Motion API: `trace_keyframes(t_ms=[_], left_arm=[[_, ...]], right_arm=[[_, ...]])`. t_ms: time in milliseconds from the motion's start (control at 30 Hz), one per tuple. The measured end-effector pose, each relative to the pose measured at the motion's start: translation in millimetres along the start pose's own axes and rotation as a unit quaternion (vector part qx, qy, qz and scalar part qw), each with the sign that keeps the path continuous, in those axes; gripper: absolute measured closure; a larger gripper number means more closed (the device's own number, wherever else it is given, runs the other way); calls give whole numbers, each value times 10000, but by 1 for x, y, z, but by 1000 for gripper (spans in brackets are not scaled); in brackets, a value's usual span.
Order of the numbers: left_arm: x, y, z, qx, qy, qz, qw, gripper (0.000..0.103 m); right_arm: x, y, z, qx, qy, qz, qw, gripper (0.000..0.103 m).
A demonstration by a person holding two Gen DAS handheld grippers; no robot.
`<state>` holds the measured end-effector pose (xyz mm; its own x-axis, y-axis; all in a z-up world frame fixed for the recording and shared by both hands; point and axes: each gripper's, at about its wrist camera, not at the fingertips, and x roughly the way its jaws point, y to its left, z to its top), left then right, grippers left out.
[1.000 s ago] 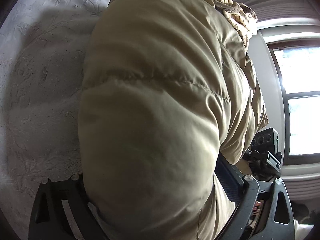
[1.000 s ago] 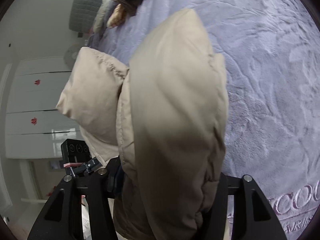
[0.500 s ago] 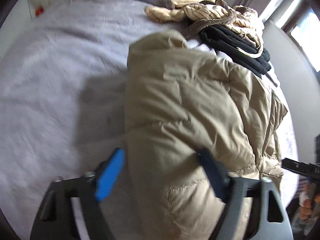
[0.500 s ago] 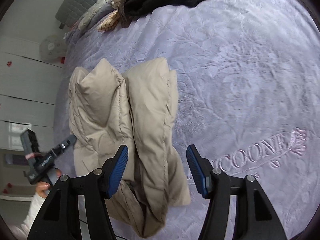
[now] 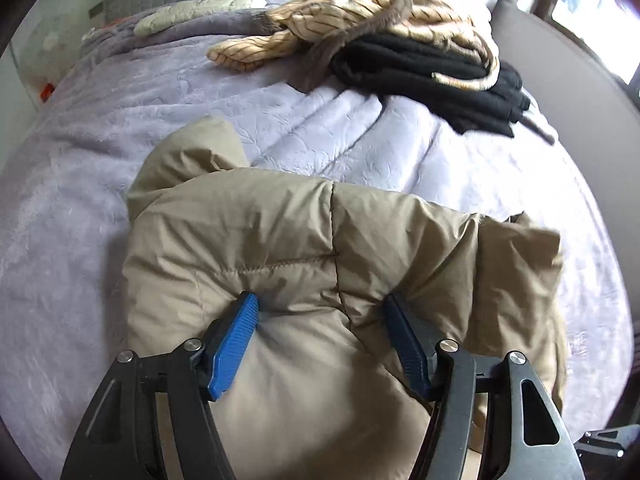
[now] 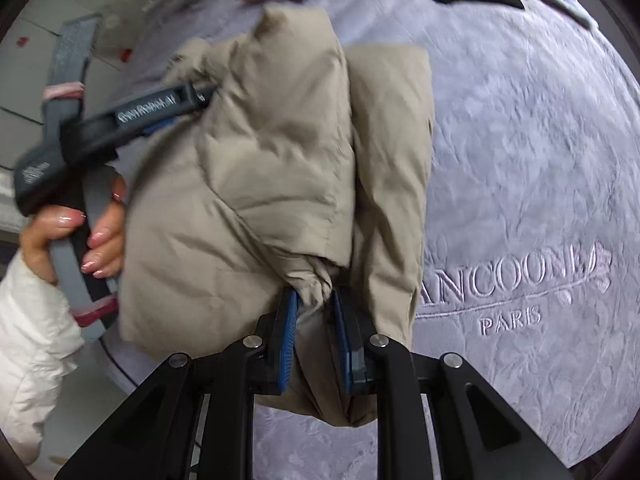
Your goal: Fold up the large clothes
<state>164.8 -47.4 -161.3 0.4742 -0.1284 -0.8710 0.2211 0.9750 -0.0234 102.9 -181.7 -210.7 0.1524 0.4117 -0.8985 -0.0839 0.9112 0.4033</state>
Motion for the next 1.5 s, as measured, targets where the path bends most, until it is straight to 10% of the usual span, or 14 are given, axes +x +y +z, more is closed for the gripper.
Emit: trace_keyframes(t_ms=[633, 1500], left_arm=[[-54, 6, -33, 7, -115, 2, 9999, 34], [-92, 63, -124, -787, 807, -70, 9936, 34]], right_arm=[[16, -15, 3, 307, 280, -131, 9990, 79], [-67, -19, -39, 472, 45, -355, 9982, 75]])
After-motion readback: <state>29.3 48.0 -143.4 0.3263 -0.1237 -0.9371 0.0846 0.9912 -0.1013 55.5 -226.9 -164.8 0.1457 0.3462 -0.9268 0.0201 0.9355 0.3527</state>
